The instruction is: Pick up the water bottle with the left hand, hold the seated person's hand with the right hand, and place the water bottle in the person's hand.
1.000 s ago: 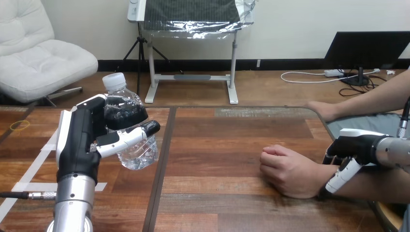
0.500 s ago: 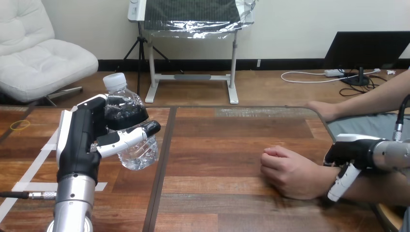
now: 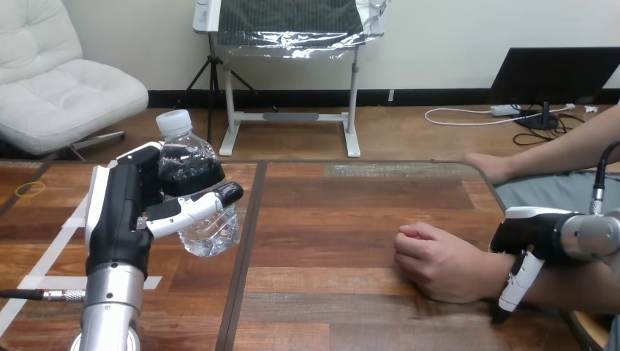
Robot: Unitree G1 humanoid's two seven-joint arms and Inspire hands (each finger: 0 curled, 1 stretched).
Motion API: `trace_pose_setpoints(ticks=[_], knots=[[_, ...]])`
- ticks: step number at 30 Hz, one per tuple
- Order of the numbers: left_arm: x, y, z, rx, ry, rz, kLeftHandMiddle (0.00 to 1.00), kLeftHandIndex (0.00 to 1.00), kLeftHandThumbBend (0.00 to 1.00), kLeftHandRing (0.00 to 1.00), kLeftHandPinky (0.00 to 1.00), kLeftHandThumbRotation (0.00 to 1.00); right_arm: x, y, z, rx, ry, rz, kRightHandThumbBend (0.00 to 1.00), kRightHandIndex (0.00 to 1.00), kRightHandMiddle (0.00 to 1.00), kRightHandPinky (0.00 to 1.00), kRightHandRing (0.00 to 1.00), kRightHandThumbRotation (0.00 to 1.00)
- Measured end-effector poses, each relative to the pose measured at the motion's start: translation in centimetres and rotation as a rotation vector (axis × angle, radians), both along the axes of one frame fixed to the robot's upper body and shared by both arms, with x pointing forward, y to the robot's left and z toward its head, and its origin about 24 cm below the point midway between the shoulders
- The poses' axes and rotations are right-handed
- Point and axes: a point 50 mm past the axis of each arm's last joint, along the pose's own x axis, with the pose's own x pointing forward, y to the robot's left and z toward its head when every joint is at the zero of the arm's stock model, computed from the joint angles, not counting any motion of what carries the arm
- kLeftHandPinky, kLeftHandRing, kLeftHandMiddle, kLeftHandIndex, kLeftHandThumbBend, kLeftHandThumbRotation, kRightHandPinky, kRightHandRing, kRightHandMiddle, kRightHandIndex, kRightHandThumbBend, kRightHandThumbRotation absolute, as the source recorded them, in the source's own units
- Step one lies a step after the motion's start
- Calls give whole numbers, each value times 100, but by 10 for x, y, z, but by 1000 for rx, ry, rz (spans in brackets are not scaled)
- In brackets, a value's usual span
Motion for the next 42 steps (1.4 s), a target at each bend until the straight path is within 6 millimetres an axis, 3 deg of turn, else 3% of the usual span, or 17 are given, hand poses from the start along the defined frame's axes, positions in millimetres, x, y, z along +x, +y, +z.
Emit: trace_pose_setpoints(ticks=[4,11,25,42], knots=[[0,0,0,1,-1,0,40,43,61,34,27,0,0,2,-1,-17,0,10,89,48,64,44,62,1],[0,0,0,2,-1,0,40,43,61,35,27,0,-2,3,-2,-21,-17,18,83,45,65,48,66,0],[0,0,0,6,-1,1,39,42,62,34,26,0,-8,2,-4,2,-81,38,73,36,45,28,39,0],[0,0,0,2,-1,0,40,43,61,34,27,0,-15,-3,-6,33,-156,72,74,27,29,18,23,0]])
